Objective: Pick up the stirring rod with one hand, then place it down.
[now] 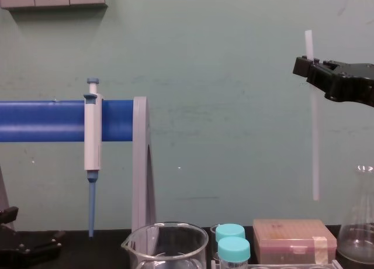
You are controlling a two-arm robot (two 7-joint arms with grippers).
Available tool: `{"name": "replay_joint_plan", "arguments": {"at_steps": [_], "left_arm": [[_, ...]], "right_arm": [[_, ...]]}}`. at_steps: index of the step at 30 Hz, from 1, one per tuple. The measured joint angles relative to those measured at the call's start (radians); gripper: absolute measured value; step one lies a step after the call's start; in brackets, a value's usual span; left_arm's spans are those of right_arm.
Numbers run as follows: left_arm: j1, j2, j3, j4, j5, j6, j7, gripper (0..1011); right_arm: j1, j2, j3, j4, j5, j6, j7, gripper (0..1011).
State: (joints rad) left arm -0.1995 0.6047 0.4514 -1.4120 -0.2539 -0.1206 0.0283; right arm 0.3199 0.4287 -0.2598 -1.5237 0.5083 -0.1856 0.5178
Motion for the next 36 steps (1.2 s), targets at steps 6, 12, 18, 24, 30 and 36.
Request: {"name": "replay_joint_plan", "arguments": {"at_steps": [6, 12, 18, 24, 30, 36], "left_arm": [[0.000, 0.000, 0.000, 0.000, 0.000, 0.000, 0.000, 1000], [0.000, 0.000, 0.000, 0.000, 0.000, 0.000, 0.000, 1000], [0.000, 0.000, 0.000, 0.000, 0.000, 0.000, 0.000, 1000], [0.000, 0.000, 0.000, 0.000, 0.000, 0.000, 0.000, 1000], [0.000, 0.000, 0.000, 0.000, 0.000, 0.000, 0.000, 1000], [0.000, 0.000, 0.000, 0.000, 0.000, 0.000, 0.000, 1000]], "right_arm": [[0.001, 0.001, -0.001, 0.001, 0.000, 0.000, 0.000, 67], [0.003, 0.002, -0.002, 0.001, 0.000, 0.001, 0.001, 67], [0.006, 0.002, -0.003, 0.001, 0.001, 0.002, 0.002, 67], [0.008, 0.003, -0.004, 0.003, 0.001, 0.002, 0.003, 67], [0.008, 0.003, -0.004, 0.004, 0.001, 0.002, 0.002, 67], [0.008, 0.003, -0.004, 0.004, 0.001, 0.003, 0.002, 67]]}}
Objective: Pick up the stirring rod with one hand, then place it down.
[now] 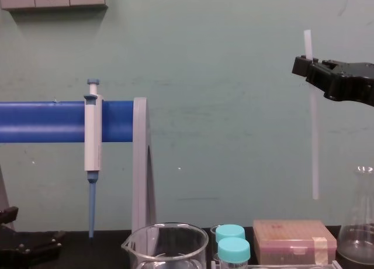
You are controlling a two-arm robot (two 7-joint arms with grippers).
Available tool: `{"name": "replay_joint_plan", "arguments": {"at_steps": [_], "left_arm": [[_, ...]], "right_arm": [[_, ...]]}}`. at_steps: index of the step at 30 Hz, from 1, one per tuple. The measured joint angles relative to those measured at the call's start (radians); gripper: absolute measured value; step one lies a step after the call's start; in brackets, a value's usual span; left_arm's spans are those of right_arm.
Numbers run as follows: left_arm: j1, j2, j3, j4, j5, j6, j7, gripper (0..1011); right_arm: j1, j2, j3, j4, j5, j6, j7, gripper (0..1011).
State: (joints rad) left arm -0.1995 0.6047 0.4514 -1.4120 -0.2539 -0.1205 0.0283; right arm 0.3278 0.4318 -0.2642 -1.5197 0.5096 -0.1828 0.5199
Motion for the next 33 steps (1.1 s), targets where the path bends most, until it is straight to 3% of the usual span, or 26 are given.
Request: {"name": "replay_joint_plan", "arguments": {"at_steps": [19, 28, 33], "left_arm": [[0.000, 0.000, 0.000, 0.000, 0.000, 0.000, 0.000, 1000], [0.000, 0.000, 0.000, 0.000, 0.000, 0.000, 0.000, 1000], [0.000, 0.000, 0.000, 0.000, 0.000, 0.000, 0.000, 1000]], "right_arm": [[0.003, -0.003, -0.003, 0.006, 0.001, 0.001, 0.000, 67], [-0.003, 0.005, -0.014, 0.001, 0.078, 0.053, 0.046, 67], [-0.012, 0.015, -0.033, -0.002, 0.094, 0.072, 0.055, 67]]}}
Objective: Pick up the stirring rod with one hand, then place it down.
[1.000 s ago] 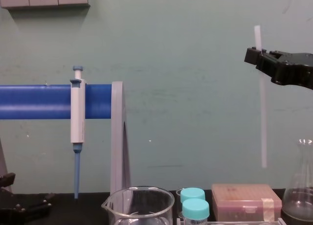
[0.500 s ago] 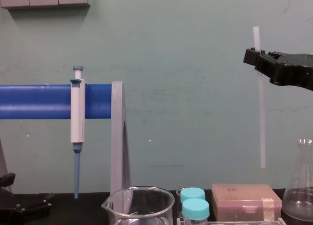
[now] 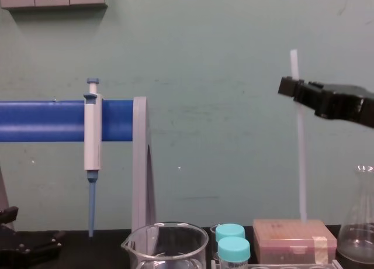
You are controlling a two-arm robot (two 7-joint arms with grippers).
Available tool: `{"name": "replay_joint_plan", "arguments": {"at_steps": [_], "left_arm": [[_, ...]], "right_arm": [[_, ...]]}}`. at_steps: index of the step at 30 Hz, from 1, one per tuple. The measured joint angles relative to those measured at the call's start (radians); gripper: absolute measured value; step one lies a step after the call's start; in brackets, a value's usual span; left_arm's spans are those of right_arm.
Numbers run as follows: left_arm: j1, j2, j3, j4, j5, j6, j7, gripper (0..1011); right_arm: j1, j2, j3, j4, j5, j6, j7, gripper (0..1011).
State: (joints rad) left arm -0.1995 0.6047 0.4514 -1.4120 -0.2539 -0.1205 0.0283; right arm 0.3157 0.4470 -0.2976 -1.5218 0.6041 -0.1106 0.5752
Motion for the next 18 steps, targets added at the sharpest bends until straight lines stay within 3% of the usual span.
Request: {"name": "replay_joint_plan", "arguments": {"at_steps": [13, 18], "left_arm": [[0.000, 0.000, 0.000, 0.000, 0.000, 0.000, 0.000, 1000], [0.000, 0.000, 0.000, 0.000, 0.000, 0.000, 0.000, 1000]], "right_arm": [[-0.032, 0.010, -0.035, 0.019, -0.005, 0.013, -0.029, 66], [-0.034, 0.000, -0.039, 0.038, -0.013, -0.010, -0.033, 67]]}}
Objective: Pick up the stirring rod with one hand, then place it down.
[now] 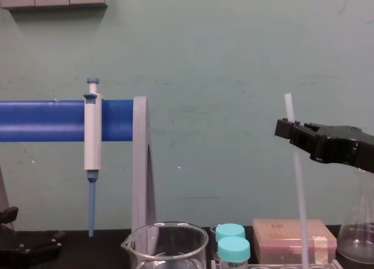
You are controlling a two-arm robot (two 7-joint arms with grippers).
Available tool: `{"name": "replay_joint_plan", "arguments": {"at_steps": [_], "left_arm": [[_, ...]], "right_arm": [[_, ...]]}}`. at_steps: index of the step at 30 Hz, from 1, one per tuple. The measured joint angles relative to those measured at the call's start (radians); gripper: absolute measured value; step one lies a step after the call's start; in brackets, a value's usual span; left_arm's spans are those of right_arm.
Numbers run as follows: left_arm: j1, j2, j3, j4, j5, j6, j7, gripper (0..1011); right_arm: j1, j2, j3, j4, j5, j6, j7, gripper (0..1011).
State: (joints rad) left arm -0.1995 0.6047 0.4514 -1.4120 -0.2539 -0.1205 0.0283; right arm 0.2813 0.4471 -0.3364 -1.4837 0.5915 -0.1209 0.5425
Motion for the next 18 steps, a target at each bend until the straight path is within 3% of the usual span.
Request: {"name": "replay_joint_plan", "arguments": {"at_steps": [18], "left_arm": [[0.000, 0.000, 0.000, 0.000, 0.000, 0.000, 0.000, 1000]], "right_arm": [[0.029, -0.045, -0.013, 0.092, -0.043, -0.069, 0.016, 67]]}}
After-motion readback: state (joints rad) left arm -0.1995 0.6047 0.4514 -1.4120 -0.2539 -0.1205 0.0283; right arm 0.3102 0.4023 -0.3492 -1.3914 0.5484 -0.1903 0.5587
